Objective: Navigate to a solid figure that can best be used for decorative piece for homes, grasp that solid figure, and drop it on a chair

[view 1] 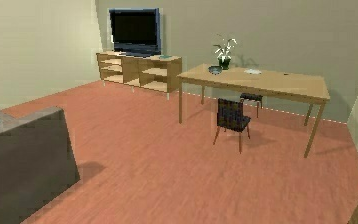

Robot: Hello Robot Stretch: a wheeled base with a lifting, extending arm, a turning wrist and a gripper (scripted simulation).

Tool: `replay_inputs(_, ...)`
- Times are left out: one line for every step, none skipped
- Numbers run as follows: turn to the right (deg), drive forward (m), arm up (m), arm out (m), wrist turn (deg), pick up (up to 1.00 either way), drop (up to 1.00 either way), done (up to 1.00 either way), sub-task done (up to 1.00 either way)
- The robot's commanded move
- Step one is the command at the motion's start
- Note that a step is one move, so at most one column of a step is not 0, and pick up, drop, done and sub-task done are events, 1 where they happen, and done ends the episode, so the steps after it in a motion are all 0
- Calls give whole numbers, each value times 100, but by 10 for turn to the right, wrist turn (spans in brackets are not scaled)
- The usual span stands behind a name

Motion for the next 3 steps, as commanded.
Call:
replay_inputs(0,0,0,0,450,0,0,0,0)
replay_inputs(0,0,0,0,450,0,0,0,0)
replay_inputs(0,0,0,0,420,0,0,0,0)
